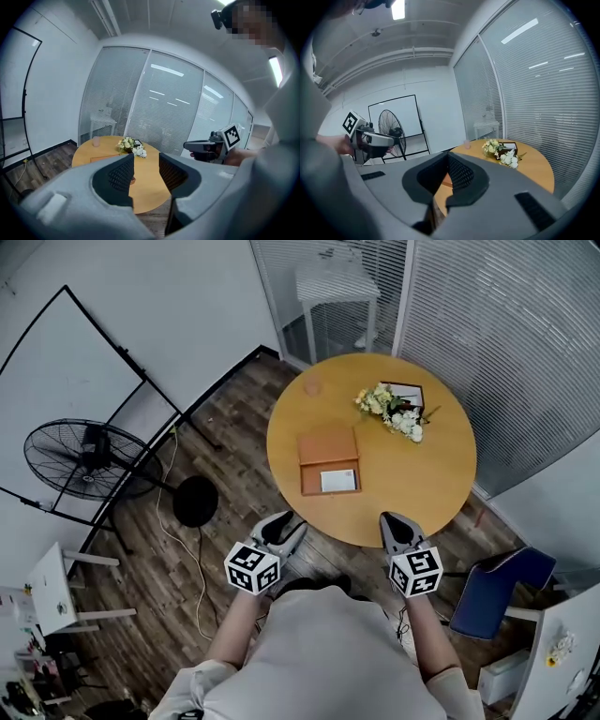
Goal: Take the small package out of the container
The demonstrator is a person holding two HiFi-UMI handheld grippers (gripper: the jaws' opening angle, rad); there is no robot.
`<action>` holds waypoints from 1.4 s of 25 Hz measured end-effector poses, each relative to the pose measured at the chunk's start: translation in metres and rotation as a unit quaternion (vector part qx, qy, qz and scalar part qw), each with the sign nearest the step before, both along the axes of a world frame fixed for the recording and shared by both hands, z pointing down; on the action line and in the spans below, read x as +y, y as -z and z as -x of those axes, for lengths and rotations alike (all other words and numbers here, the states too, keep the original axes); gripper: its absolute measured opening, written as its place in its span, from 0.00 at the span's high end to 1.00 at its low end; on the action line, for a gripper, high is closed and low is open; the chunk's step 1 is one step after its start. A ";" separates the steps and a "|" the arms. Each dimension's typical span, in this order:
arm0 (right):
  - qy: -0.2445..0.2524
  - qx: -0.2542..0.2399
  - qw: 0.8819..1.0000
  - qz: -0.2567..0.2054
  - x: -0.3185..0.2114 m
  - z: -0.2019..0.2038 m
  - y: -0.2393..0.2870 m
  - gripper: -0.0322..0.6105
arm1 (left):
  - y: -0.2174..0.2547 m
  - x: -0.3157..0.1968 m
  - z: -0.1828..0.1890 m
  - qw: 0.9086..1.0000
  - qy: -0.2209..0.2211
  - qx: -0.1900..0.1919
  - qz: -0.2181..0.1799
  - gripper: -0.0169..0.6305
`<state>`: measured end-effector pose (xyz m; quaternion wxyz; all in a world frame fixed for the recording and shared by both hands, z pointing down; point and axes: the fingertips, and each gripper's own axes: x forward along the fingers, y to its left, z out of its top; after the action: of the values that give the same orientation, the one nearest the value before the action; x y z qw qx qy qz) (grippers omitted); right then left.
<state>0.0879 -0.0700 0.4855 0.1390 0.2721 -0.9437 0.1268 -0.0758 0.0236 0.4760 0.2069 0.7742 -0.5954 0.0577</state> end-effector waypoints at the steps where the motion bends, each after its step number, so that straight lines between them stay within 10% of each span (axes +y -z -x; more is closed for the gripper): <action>1: 0.001 0.000 1.000 0.000 -0.005 0.001 0.000 0.95 | -0.001 -0.005 0.001 1.000 0.001 0.000 0.002 0.72; 21: -0.038 0.058 0.996 0.048 -0.099 0.068 -0.052 0.95 | -0.076 -0.128 0.070 0.994 -0.081 -0.011 0.071 0.72; 35: -0.121 0.111 0.981 0.105 -0.125 0.107 -0.105 0.95 | -0.201 -0.191 0.099 0.956 -0.237 -0.036 0.169 0.71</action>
<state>-0.0192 -0.1951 0.5900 0.2540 0.3806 -0.8640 0.2100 -0.1745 -0.1678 0.6772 0.2934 0.8443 -0.3834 0.2325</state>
